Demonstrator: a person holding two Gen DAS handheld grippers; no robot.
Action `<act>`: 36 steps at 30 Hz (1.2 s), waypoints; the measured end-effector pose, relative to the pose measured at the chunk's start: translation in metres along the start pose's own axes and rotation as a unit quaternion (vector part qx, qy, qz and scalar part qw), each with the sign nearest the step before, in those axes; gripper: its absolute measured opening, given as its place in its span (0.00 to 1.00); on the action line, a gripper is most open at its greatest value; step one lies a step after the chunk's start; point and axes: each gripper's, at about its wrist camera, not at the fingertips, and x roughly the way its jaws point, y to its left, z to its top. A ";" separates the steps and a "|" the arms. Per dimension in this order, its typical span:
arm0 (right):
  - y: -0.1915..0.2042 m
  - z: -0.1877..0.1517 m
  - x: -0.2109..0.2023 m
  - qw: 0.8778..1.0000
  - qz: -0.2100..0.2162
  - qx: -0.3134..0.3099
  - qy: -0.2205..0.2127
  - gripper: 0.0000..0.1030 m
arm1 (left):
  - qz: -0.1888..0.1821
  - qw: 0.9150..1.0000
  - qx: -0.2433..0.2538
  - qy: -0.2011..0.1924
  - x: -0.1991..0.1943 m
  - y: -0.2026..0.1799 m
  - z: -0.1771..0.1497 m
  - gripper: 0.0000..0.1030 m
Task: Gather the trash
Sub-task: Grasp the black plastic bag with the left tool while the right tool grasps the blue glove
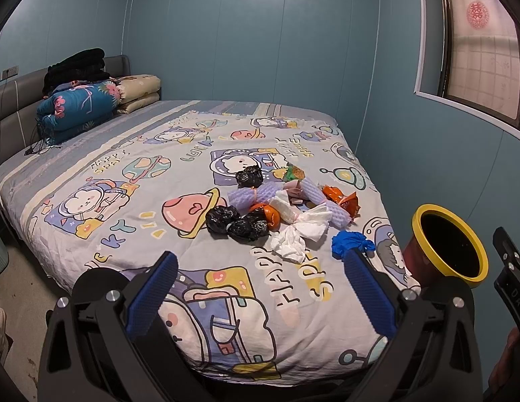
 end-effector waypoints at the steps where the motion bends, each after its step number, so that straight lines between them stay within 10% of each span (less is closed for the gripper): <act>1: 0.000 0.000 0.000 1.000 0.000 0.001 -0.002 0.93 | 0.000 1.000 0.000 0.000 0.000 0.000 0.000 0.93; 19: 0.008 0.015 0.047 0.994 0.096 -0.015 0.043 0.93 | -0.035 0.999 -0.008 0.007 0.016 0.013 0.009 0.93; 31: 0.061 -0.001 0.152 0.951 0.244 -0.084 0.168 0.93 | -0.013 0.995 -0.043 0.086 0.126 0.077 0.047 0.93; 36: 0.072 -0.016 0.192 0.947 0.228 -0.086 0.209 0.93 | 0.002 0.991 -0.061 0.120 0.179 0.092 0.054 0.93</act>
